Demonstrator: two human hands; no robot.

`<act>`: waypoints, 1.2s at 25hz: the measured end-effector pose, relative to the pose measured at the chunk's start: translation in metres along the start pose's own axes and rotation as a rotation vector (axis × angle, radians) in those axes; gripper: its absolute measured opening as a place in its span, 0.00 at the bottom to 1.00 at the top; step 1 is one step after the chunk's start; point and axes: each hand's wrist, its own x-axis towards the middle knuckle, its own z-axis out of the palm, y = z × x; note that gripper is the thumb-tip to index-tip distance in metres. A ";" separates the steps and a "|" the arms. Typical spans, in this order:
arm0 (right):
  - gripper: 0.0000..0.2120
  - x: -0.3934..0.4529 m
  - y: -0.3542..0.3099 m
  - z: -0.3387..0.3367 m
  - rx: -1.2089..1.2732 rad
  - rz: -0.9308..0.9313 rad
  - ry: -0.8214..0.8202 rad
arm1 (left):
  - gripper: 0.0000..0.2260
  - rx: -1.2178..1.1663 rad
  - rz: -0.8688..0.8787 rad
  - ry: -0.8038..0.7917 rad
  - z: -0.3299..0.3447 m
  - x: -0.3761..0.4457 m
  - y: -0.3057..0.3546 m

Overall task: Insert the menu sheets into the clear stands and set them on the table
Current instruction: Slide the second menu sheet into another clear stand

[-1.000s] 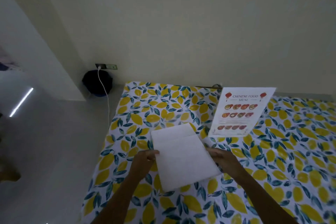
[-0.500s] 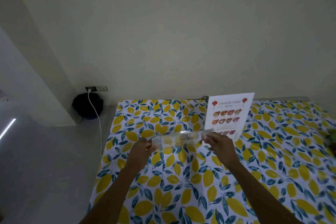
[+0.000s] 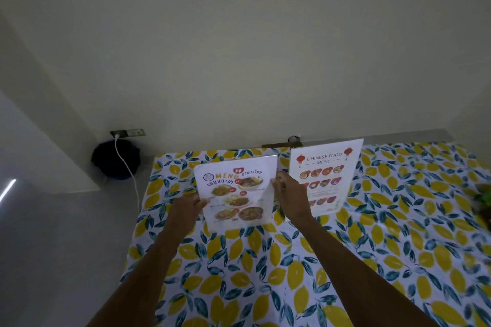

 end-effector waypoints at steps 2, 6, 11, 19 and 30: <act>0.14 0.008 -0.001 0.004 -0.040 0.024 0.004 | 0.16 -0.002 0.006 0.009 -0.001 0.006 -0.001; 0.14 0.015 0.001 0.010 -0.076 0.010 0.045 | 0.16 -0.017 0.015 -0.031 -0.004 0.019 -0.002; 0.13 0.014 0.004 0.016 -0.086 0.022 0.091 | 0.20 -0.005 0.048 -0.053 -0.006 0.020 -0.008; 0.15 0.010 -0.002 0.011 -0.127 0.063 -0.001 | 0.11 -0.139 -0.034 0.035 0.004 -0.006 0.014; 0.16 -0.050 -0.011 -0.040 -0.162 -0.087 -0.087 | 0.29 0.102 -0.119 0.169 0.018 -0.057 0.049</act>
